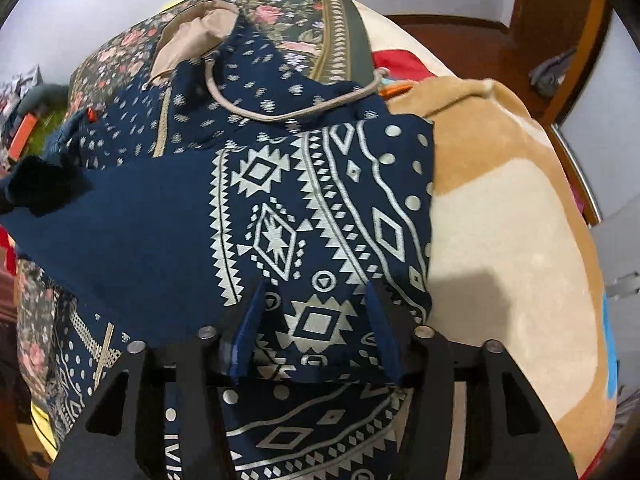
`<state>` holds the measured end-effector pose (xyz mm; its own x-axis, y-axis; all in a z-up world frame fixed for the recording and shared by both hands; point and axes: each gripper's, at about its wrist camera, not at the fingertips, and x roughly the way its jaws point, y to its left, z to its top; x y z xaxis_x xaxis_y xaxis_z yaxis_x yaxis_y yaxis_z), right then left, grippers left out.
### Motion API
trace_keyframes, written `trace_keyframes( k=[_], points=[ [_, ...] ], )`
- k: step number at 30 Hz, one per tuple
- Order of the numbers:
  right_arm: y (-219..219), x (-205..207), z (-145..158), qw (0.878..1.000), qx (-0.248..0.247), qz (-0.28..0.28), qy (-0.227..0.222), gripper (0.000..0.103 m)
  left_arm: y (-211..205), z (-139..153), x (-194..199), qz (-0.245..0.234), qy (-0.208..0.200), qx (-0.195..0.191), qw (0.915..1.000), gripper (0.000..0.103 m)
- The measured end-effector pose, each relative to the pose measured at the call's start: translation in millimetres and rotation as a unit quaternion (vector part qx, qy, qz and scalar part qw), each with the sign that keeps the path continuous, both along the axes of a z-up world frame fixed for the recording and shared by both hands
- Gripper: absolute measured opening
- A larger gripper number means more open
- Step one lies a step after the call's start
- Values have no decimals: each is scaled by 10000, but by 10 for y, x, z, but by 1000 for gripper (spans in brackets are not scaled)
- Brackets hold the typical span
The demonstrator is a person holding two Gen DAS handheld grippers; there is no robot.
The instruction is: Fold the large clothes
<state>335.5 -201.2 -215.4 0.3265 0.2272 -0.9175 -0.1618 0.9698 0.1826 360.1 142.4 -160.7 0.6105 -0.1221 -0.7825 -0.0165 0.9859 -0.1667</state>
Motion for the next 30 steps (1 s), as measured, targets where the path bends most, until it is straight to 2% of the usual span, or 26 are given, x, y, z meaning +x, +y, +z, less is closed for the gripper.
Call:
trace_keyframes(
  k=[4, 6, 8, 11, 17, 18, 19, 21, 22, 25, 30],
  points=[
    [49, -20, -4, 9999, -115, 56, -22, 54, 185, -115, -115, 23, 188, -320, 9993, 7],
    [75, -47, -2, 9998, -170, 79, -53, 54, 283, -165, -143, 68, 313, -515, 9982, 16],
    [79, -61, -3, 9998, -179, 104, -57, 55, 415, -235, -205, 173, 415, -777, 9960, 20],
    [87, -25, -14, 9998, -139, 129, -42, 55, 588, -340, -266, 315, 578, -1165, 9910, 25],
    [85, -19, -24, 9998, -122, 139, -45, 55, 870, -686, -413, 773, 999, -1915, 9733, 28],
    [94, -18, -24, 9998, -129, 140, -46, 55, 901, -736, -431, 878, 1052, -1889, 9724, 28],
    [93, -16, -25, 9998, -143, 136, -44, 55, 927, -763, -460, 1043, 1092, -1683, 9741, 28],
    [87, -15, -31, 9998, -152, 124, -36, 55, 966, -778, -527, 1398, 1130, -942, 9792, 28],
    [87, -15, -31, 9998, -144, 121, -35, 55, 985, -784, -556, 1452, 1151, -776, 9796, 28],
    [100, -20, -21, 9998, -168, 120, -27, 55, 1052, -795, -660, 1440, 1220, -713, 9794, 28],
    [122, -18, 39, 9995, -280, 139, 39, 55, 1002, -579, -777, 1323, 1027, -181, 9857, 28]
  ],
)
